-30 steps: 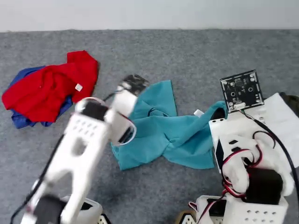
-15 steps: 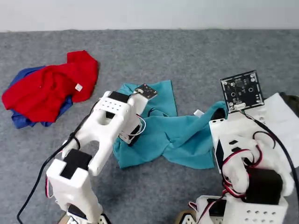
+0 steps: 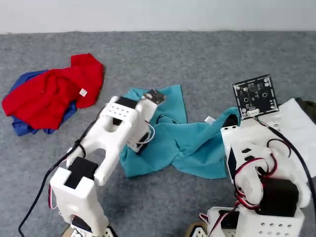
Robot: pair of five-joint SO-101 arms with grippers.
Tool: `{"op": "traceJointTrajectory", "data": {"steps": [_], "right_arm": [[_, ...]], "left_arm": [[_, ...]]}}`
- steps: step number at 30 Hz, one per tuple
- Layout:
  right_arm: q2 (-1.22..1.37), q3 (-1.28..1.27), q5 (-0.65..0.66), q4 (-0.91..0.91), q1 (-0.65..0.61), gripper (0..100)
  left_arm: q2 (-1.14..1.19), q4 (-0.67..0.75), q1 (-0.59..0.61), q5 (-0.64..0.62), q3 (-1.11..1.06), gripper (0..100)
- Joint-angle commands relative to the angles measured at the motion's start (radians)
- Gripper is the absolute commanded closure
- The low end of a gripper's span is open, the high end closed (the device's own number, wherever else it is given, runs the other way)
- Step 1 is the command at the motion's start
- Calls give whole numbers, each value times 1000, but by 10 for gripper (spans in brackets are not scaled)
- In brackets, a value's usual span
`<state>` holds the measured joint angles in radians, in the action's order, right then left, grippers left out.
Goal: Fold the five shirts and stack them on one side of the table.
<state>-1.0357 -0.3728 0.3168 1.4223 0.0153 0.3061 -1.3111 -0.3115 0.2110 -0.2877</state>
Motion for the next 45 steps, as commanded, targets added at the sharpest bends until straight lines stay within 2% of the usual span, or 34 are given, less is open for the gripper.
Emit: {"op": "traceJointTrajectory", "data": {"steps": [1,5,12,22,41,45], "right_arm": [[-7,5,9,4,4,989],[-7,5,9,4,4,989],[-7,5,9,4,4,989],[-7,5,9,5,4,989],[-82,-20,8,-8,4,989],[-117,58,-34,-7,5,989]], "left_arm": [[-5,78,-44,11,-61,885],[-6,115,-63,9,-108,925],[-17,23,-64,9,-90,980],[-69,-132,-64,11,59,988],[-976,-236,-51,6,62,988],[-1109,-236,29,5,82,989]]}}
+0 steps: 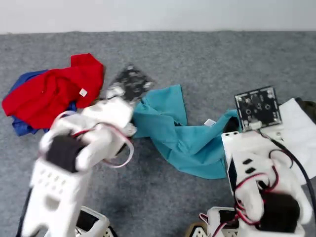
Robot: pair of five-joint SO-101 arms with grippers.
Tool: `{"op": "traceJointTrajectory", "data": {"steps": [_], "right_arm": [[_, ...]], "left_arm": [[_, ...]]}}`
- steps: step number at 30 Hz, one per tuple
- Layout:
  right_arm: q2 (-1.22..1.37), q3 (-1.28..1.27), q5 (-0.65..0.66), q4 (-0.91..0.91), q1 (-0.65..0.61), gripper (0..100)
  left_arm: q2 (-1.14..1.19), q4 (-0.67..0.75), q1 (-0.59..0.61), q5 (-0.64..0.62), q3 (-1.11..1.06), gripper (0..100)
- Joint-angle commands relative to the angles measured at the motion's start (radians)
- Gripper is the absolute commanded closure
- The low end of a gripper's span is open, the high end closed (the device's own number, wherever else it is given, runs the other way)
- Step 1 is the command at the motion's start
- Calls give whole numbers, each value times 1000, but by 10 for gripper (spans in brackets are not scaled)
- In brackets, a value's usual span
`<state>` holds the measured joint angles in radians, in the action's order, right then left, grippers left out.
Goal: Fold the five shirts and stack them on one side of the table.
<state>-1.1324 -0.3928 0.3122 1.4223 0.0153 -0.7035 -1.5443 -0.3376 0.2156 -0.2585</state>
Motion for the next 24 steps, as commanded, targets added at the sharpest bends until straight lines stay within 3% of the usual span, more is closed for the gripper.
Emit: {"op": "traceJointTrajectory", "data": {"steps": [1,8,14,24], "right_arm": [[-22,117,-38,-4,5,989],[-22,408,-72,5,5,989],[-21,552,-77,25,7,989],[-21,651,-77,25,8,989]], "left_arm": [[-129,-5,81,0,74,989],[-213,-92,169,6,466,989],[-107,-167,170,6,848,989],[84,-146,167,-2,1380,989]]}}
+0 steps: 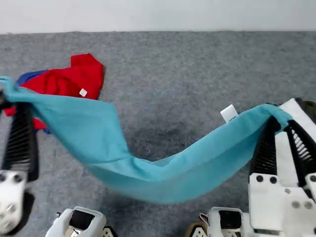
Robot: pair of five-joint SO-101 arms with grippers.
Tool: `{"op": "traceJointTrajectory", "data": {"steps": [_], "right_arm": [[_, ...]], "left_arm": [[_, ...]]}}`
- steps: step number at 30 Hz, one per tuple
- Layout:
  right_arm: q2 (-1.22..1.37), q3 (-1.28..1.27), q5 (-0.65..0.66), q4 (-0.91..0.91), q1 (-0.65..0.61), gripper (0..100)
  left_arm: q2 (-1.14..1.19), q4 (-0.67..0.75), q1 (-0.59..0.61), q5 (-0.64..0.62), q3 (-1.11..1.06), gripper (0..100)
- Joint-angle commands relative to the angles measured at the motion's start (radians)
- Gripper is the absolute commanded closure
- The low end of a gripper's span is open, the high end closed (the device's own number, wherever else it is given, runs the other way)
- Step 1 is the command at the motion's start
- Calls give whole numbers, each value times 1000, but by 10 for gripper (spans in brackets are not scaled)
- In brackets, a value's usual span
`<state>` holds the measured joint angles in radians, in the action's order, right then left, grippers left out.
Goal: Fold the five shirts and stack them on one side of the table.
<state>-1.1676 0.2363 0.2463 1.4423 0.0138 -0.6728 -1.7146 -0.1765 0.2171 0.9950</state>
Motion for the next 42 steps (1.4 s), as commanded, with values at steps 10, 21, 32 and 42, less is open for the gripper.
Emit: {"op": "traceJointTrajectory", "data": {"steps": [10,21,32,42], "right_arm": [[15,14,-12,107,61,989],[13,-262,-15,84,56,989],[18,-669,-12,-220,5,989],[321,-776,-9,-513,-16,989]], "left_arm": [[68,141,84,2,252,989],[60,137,91,5,65,989],[68,140,91,64,-96,989],[69,407,150,81,-585,989]]}}
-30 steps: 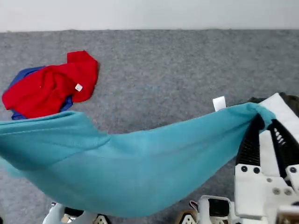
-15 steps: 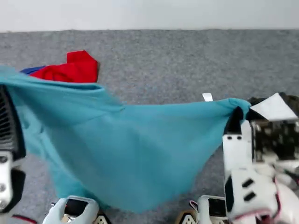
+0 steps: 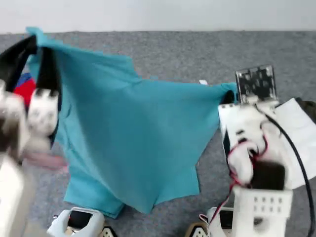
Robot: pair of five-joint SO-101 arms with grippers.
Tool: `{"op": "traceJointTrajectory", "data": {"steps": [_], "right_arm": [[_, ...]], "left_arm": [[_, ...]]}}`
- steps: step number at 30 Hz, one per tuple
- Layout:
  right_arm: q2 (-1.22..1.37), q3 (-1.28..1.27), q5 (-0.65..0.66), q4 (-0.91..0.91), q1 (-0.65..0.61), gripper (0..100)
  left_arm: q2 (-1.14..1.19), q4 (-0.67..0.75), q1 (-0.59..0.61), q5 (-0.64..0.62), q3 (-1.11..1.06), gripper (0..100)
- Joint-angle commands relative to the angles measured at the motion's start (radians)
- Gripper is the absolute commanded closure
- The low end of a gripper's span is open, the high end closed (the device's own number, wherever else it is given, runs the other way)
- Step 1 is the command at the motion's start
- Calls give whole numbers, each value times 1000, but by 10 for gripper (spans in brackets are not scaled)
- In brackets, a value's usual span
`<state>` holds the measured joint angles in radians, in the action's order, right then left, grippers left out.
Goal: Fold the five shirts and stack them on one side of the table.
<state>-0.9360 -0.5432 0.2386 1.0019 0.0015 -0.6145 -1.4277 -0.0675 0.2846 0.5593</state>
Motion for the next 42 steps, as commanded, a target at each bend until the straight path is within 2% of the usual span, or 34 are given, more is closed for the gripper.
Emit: {"op": "traceJointTrajectory", "data": {"steps": [1,6,14,19,23,29,37,42], "right_arm": [[124,9,-2,-91,-4,989],[271,227,-3,-47,-2,989],[487,697,-5,240,-10,989],[544,779,-5,309,-21,989],[627,726,-6,269,-22,989],[800,677,-6,97,-27,989],[1038,738,-5,-50,-22,989],[1241,934,2,-42,-21,989]], "left_arm": [[11,161,60,14,-211,989],[11,313,106,12,-427,989],[11,385,107,12,-567,989],[11,413,107,12,-591,989],[11,471,107,12,-659,989],[38,651,133,11,-809,989],[325,813,138,6,-799,989],[549,821,149,6,-684,989]]}}
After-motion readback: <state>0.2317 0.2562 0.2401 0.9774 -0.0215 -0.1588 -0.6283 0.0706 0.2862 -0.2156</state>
